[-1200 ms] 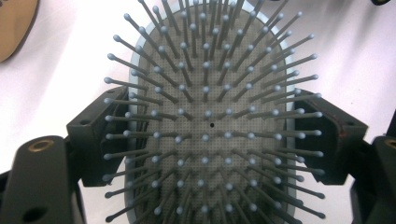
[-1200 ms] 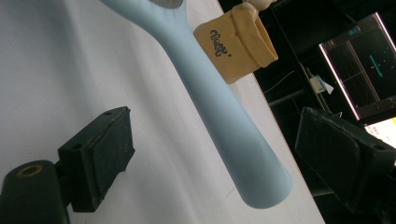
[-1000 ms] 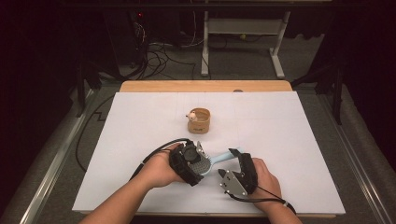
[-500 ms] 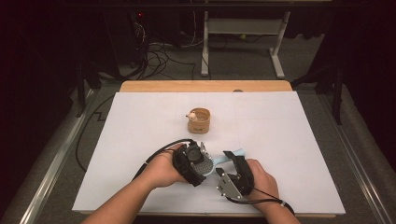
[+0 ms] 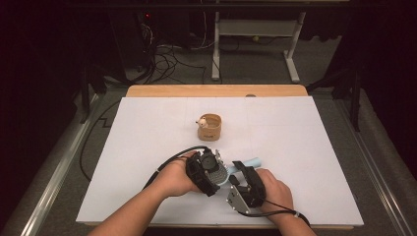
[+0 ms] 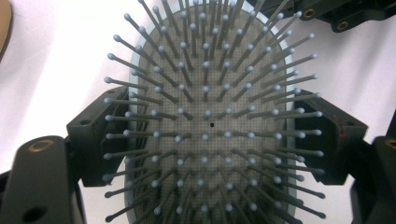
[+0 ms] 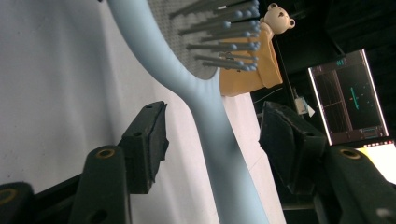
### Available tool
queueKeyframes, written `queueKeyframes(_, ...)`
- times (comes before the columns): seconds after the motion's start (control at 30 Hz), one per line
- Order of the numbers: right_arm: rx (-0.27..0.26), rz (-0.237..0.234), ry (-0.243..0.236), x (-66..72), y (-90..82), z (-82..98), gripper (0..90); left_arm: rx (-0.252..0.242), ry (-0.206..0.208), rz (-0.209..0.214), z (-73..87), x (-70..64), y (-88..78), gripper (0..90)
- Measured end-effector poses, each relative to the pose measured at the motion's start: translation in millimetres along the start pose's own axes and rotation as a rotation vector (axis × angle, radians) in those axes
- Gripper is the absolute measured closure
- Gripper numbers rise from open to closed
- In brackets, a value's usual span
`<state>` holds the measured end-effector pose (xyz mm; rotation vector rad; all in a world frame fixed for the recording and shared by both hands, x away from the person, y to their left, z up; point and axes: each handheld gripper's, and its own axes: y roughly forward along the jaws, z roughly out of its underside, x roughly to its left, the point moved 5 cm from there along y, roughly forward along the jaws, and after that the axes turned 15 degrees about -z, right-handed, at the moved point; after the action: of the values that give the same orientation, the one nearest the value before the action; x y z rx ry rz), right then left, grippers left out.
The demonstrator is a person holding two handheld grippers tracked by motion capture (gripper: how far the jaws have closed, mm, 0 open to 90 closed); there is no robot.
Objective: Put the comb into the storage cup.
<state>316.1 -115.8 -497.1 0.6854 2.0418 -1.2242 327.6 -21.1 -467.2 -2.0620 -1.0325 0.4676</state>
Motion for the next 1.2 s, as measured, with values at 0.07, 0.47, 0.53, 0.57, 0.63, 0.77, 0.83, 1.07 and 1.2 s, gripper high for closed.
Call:
queueKeyframes(0.07,0.001,0.001,-0.017,0.1,0.2,-0.6,45.4,0.0,0.0,0.002,-1.2,-1.1,0.1,20.7)
queueKeyframes(0.47,0.023,-0.012,-0.077,4.2,2.4,-3.2,58.1,0.004,0.003,0.008,-4.0,-7.7,1.7,20.7)
queueKeyframes(0.53,0.027,-0.011,-0.083,4.3,2.2,-3.4,58.7,0.003,0.001,0.01,-4.3,-8.4,1.8,20.7)
queueKeyframes(0.57,0.027,-0.013,-0.084,4.4,2.3,-3.4,58.7,0.001,0.002,0.01,-4.5,-8.8,1.8,20.7)
queueKeyframes(0.63,0.028,-0.011,-0.085,4.3,2.2,-3.6,59.0,0.002,0.006,0.011,-4.7,-9.7,1.6,20.7)
queueKeyframes(0.77,0.032,-0.005,-0.096,4.3,2.0,-4.3,60.0,-0.001,0.005,0.016,-5.7,-11.1,1.3,20.6)
queueKeyframes(0.83,0.031,-0.005,-0.099,4.4,1.9,-4.7,61.6,0.0,0.005,0.018,-5.6,-11.6,1.4,20.6)
queueKeyframes(1.07,0.031,0.018,-0.107,3.2,0.5,-5.4,66.3,0.001,-0.005,0.021,-6.6,-11.6,1.8,20.6)
queueKeyframes(1.2,0.036,0.025,-0.115,3.1,0.5,-5.3,66.9,-0.001,-0.011,0.023,-7.3,-11.5,1.7,20.6)
